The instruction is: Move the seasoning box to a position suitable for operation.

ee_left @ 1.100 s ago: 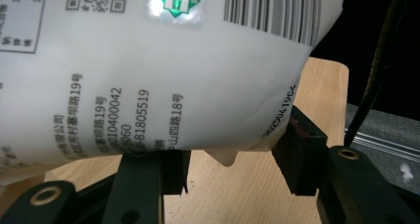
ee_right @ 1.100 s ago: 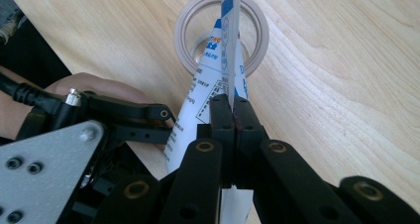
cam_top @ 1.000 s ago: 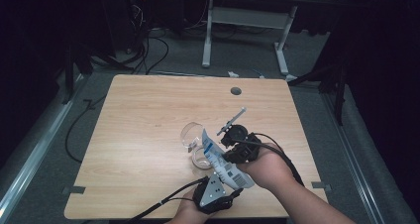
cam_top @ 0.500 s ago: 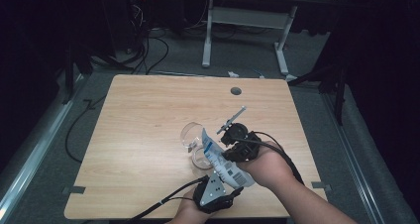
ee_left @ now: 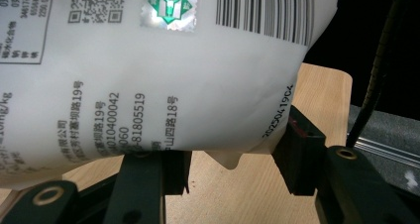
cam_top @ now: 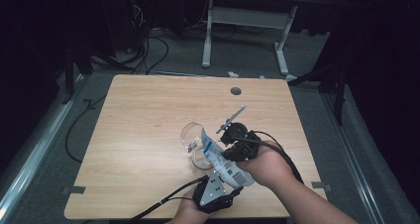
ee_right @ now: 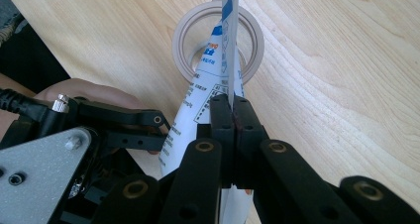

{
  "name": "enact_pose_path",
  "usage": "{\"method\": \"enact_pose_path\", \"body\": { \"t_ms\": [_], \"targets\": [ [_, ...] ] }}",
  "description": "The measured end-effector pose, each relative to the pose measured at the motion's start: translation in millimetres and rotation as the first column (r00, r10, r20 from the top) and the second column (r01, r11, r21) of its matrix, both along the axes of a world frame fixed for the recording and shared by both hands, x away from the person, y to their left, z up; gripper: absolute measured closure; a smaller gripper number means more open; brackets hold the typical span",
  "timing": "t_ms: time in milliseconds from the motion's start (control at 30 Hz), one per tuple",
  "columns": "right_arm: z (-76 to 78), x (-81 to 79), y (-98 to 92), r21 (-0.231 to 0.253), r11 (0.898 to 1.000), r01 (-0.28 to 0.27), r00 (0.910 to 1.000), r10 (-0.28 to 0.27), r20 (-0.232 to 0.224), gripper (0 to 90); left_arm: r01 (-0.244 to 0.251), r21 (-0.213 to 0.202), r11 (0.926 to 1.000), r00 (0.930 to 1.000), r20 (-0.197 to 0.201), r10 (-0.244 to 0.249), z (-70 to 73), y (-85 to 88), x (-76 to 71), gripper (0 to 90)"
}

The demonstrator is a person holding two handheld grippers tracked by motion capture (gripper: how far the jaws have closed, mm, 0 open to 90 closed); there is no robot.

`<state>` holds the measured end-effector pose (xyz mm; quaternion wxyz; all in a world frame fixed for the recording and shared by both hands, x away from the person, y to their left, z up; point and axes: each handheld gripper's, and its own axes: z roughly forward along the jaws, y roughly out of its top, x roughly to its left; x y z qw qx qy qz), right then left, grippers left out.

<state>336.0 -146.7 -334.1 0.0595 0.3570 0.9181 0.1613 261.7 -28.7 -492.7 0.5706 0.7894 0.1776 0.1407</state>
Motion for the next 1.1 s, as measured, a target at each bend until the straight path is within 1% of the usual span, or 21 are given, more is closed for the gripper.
{"method": "enact_pose_path", "body": {
  "t_ms": [200, 400, 667, 1100],
  "targets": [
    [0.5, 1.0, 0.0, 0.001, 1.000, -0.007, 1.0000, 0.007, 0.004, 90.0, -0.001, -0.002, 1.0000, 1.0000, 0.002, 0.001, 1.2, 0.3, 0.0, 54.3],
    [0.5, 2.0, 0.5, 0.002, 1.000, -0.002, 1.0000, 0.002, 0.003, 90.0, -0.002, -0.002, 1.0000, 0.9999, 0.015, 0.002, 3.0, 0.8, -0.7, 54.4],
    [0.6, 2.8, 2.0, -0.010, 1.000, -0.007, 1.0000, 0.007, 0.005, 90.0, -0.008, -0.005, 1.0000, 0.9998, 0.016, 0.008, 2.9, 0.9, -0.4, 54.6],
    [2.6, 3.2, 3.0, -0.004, 1.000, -0.013, 0.9999, 0.013, 0.007, 90.0, -0.011, -0.012, 0.9999, 0.9998, 0.018, 0.011, 3.9, 1.8, -0.1, 54.9]
  ]
}}
